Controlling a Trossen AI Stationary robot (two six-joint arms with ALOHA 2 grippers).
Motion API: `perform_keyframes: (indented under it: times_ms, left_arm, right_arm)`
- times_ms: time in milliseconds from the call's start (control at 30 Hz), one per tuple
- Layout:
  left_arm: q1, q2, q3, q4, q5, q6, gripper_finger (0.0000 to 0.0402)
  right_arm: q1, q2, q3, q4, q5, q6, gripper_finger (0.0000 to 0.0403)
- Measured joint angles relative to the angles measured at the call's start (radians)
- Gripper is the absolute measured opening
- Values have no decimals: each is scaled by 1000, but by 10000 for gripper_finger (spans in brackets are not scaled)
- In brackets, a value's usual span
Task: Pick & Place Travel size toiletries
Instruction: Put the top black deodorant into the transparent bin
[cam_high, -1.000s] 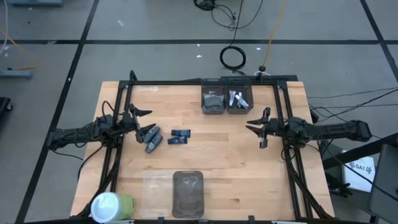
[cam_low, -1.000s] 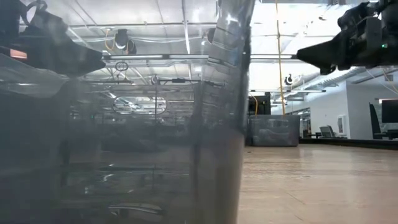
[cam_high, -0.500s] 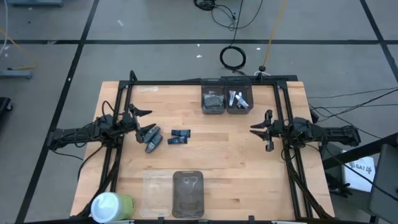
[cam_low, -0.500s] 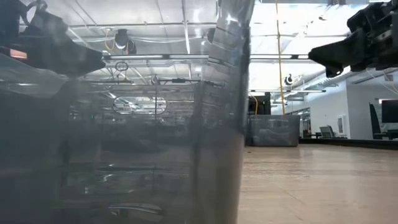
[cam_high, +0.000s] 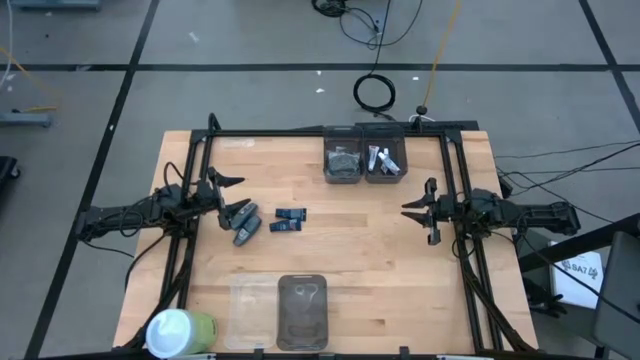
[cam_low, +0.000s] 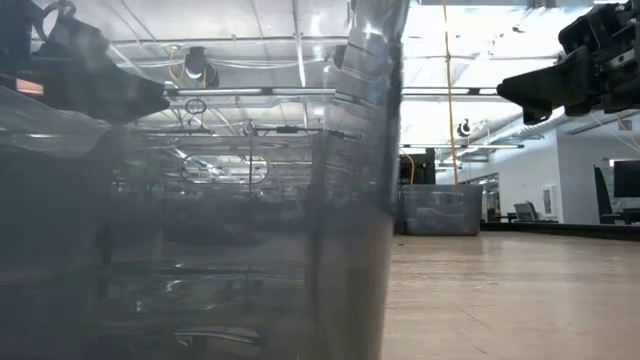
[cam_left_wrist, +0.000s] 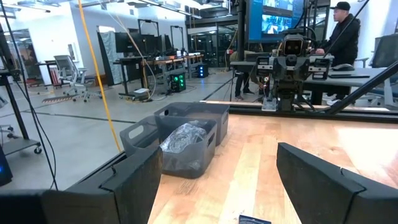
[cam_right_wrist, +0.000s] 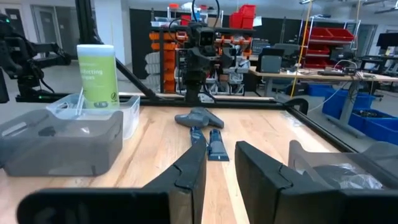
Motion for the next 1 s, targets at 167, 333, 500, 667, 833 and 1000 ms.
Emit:
perform_keyframes:
  times_ms: [167, 333, 500, 667, 833, 1000]
  left_arm:
    - [0, 0, 0, 0, 0, 0, 310]
    - [0, 0, 0, 0, 0, 0, 310]
    - [0, 0, 0, 4, 0, 6, 310]
    - [0, 0, 0, 66, 0, -35, 310]
    - [0, 0, 0, 151, 0, -132, 310]
    - [0, 0, 0, 172, 0, -265, 310]
  right_arm:
    - [0, 0, 0, -1, 0, 0, 75]
    - [0, 0, 0, -2, 0, 0, 75]
    - [0, 0, 0, -3, 0, 0, 75]
    - [0, 0, 0, -3, 0, 0, 75]
    - [0, 0, 0, -3, 0, 0, 75]
    - [0, 0, 0, -3, 0, 0, 75]
